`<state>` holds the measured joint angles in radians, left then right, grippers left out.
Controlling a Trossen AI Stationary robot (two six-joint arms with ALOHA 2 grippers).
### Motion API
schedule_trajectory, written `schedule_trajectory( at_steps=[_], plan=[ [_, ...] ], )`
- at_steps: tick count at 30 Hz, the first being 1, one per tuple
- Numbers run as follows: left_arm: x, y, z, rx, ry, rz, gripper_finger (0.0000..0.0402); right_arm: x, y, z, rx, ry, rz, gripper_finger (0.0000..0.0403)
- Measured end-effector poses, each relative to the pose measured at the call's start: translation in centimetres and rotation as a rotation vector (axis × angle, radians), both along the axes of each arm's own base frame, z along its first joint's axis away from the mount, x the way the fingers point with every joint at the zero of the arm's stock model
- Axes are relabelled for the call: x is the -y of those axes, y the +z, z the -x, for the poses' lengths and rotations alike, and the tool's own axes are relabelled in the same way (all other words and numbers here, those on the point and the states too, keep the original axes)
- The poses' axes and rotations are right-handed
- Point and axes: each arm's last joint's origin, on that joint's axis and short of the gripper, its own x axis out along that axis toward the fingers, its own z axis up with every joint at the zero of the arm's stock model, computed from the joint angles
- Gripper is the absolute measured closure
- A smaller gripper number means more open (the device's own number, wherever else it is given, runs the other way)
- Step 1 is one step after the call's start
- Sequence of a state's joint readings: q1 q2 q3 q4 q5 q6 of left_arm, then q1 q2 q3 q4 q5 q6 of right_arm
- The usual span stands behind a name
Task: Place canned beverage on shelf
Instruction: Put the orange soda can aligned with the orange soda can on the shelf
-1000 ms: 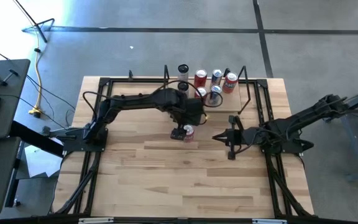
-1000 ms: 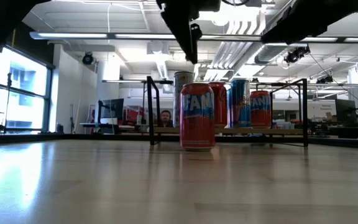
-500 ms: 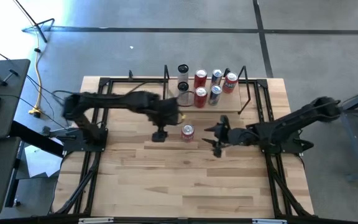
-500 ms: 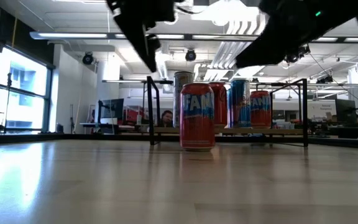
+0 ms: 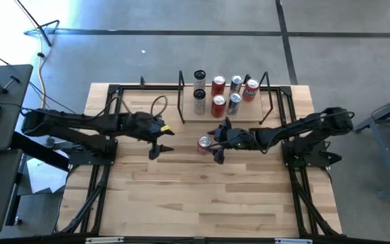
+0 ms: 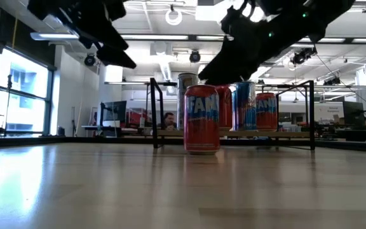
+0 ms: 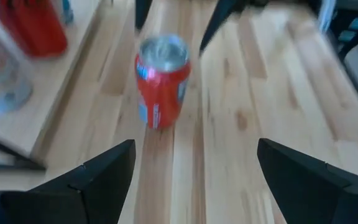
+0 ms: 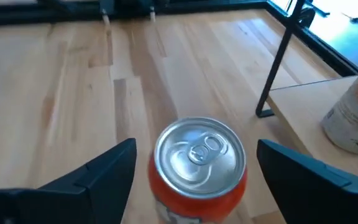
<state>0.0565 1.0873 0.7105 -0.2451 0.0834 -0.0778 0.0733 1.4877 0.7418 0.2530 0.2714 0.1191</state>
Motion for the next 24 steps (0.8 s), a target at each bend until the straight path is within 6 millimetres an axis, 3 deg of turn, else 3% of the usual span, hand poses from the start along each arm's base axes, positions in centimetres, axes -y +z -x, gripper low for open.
schedule_trajectory(
  at_steps=[6,13,24],
  plan=[
    [0.5,-1.8,2.0,0.141,0.002,0.027,0.0077,1.1,-1.1,-1.4,-0.011,0.007,0.005,0.0084],
    [0.5,-2.7,2.4,0.218,0.008,0.034,0.0077,1.5,-2.9,-2.3,-0.051,0.077,0.0,0.0084],
    [0.6,-2.7,2.4,0.234,0.006,0.042,0.0077,1.6,-2.3,-2.2,-0.027,0.064,0.025,0.0124]
  ],
)
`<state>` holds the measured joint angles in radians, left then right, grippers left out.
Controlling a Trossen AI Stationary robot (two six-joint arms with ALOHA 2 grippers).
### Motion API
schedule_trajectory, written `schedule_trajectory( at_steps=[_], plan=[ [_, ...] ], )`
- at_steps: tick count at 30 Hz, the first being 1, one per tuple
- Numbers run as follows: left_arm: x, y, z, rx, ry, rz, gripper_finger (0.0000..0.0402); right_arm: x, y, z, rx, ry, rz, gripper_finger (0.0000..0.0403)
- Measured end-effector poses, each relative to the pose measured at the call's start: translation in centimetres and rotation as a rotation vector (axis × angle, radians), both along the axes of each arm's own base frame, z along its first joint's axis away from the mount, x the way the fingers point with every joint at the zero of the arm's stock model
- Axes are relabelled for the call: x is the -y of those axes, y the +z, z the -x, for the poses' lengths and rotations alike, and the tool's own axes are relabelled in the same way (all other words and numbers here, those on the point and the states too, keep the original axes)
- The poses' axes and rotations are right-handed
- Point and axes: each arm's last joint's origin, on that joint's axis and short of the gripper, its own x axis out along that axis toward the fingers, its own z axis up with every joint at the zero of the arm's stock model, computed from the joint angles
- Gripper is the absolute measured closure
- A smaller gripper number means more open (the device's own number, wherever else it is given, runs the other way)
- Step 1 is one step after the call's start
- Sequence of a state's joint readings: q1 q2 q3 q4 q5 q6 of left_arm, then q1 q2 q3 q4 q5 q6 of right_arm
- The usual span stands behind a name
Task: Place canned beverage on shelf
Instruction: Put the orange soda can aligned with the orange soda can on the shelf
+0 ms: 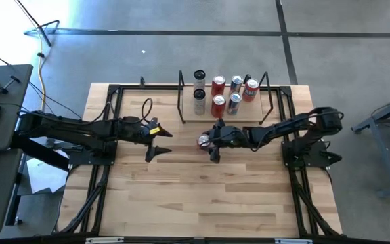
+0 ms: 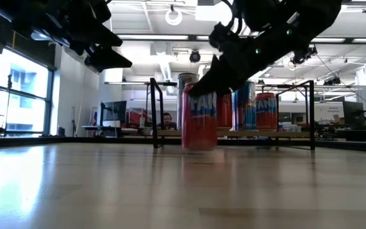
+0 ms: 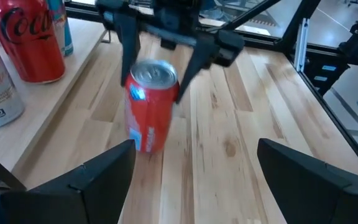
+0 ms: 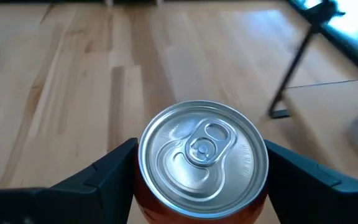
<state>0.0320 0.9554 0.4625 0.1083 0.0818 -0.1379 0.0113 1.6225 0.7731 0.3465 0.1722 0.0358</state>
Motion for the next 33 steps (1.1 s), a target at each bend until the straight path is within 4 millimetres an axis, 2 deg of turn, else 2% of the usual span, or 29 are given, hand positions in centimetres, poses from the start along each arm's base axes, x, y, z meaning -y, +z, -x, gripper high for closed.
schedule_trajectory(
  at_steps=[3,7,12,17,21,27,33],
  plan=[
    [0.0,0.0,0.0,-0.003,0.002,0.005,0.0077,0.0,1.9,0.7,0.043,-0.069,0.032,0.0124],
    [0.0,-0.1,0.0,-0.007,0.002,0.008,0.0077,-0.4,5.1,3.0,0.07,-0.199,0.08,0.0124],
    [0.1,-0.1,0.0,-0.006,0.0,0.008,0.0077,-1.0,9.0,7.8,0.09,-0.408,0.109,0.0124],
    [0.1,0.0,0.0,-0.004,-0.005,-0.004,0.0077,-0.3,11.2,13.2,0.114,-0.651,0.136,0.0124],
    [0.1,0.1,0.0,0.01,-0.007,-0.008,0.0077,1.4,11.3,15.8,0.071,-0.777,0.155,0.0124],
    [0.0,0.2,-0.2,0.023,-0.009,-0.016,0.0077,4.8,8.9,17.0,0.002,-0.959,0.172,0.0124],
    [0.0,0.1,-0.2,0.019,-0.009,-0.016,0.0077,7.5,6.2,17.0,0.02,-0.87,0.075,0.0124]
  ],
)
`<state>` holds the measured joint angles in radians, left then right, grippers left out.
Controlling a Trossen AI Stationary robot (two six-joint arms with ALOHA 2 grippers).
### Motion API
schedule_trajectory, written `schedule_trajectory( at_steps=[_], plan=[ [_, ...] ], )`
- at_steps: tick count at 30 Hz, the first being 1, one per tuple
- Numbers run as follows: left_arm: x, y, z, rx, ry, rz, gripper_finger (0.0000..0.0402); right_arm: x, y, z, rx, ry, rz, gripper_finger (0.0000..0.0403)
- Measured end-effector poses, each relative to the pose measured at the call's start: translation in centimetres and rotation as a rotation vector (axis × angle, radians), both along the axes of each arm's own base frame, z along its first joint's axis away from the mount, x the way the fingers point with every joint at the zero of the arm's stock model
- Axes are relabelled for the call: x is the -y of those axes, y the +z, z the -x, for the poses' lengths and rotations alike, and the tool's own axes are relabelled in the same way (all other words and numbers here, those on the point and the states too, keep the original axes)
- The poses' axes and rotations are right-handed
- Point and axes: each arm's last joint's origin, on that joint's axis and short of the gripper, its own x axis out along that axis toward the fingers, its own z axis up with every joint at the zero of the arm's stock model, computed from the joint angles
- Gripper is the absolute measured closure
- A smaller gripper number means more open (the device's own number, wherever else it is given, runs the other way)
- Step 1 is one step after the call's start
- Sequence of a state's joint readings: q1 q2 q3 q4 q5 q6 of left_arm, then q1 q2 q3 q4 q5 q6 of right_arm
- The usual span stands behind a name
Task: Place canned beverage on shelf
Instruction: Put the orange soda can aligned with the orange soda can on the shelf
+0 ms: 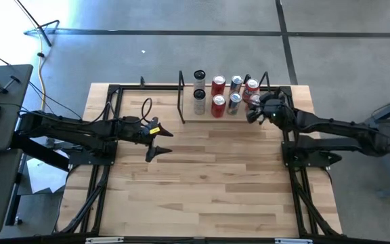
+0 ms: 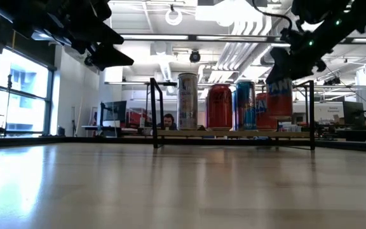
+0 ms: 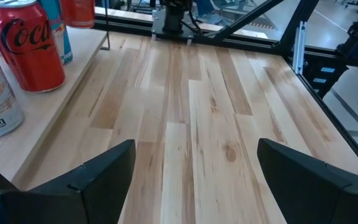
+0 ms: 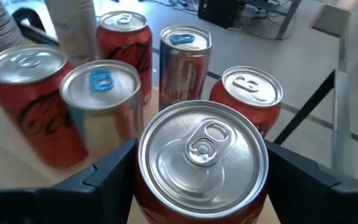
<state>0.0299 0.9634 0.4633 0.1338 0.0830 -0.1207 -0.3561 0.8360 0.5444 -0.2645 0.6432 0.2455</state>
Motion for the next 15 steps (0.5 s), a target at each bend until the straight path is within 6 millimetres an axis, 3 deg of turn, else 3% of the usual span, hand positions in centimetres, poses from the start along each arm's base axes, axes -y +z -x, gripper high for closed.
schedule_trajectory(
  at_steps=[8,15],
  plan=[
    [0.0,0.0,0.0,0.0,0.0,0.0,0.0077,2.3,-0.7,0.9,0.041,-0.013,-0.033,0.0124],
    [0.0,0.0,0.0,-0.001,0.002,0.005,0.0077,3.2,-1.4,0.2,0.015,0.006,-0.052,0.0124]
  ],
)
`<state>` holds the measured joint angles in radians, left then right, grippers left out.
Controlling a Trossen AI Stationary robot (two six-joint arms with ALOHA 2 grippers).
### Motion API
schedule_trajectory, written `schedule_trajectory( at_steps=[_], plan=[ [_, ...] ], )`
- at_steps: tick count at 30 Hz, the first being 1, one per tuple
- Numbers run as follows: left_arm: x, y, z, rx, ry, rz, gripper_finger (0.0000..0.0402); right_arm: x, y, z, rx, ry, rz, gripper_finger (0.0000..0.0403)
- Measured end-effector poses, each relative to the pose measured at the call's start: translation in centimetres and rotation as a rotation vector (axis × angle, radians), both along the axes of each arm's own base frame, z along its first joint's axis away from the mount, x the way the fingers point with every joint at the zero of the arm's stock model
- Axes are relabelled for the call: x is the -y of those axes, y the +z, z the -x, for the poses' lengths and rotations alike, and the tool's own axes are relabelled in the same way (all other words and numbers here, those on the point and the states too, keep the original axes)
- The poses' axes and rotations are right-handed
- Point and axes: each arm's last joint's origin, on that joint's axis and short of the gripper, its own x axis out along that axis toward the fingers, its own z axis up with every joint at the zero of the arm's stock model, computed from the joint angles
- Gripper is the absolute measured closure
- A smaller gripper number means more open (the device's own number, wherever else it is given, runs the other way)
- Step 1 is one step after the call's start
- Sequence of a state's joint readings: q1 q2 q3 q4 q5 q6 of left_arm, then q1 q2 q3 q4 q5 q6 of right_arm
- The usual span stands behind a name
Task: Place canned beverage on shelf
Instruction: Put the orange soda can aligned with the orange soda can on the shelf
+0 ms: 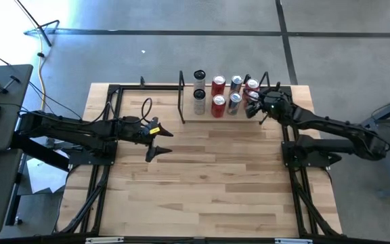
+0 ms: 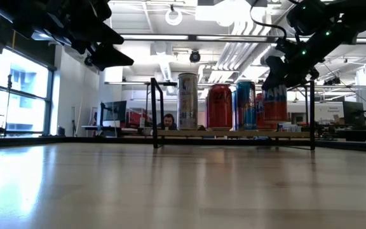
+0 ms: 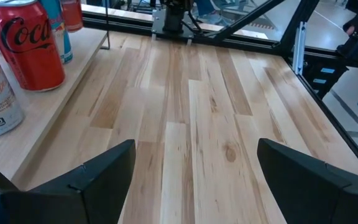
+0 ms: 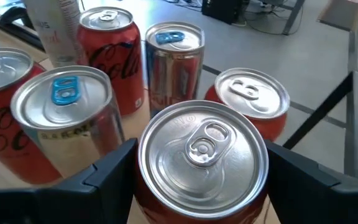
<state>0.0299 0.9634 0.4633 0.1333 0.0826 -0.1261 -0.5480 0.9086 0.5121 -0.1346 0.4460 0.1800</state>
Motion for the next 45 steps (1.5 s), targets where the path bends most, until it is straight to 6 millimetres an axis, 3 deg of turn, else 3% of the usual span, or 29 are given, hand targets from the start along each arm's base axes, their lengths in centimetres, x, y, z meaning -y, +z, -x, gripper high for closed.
schedule_trajectory(
  at_steps=[18,26,45],
  plan=[
    [0.0,0.0,0.0,0.0,0.001,0.002,0.0077,0.5,-0.6,-0.8,-0.02,0.021,0.003,0.0124],
    [0.0,0.0,0.0,-0.001,0.001,0.002,0.0077,0.4,-0.7,-1.1,-0.092,0.186,0.011,0.0124],
    [0.0,0.0,0.0,-0.001,0.001,0.003,0.0077,1.3,-1.3,-1.7,-0.088,0.109,-0.007,0.0119]
  ],
)
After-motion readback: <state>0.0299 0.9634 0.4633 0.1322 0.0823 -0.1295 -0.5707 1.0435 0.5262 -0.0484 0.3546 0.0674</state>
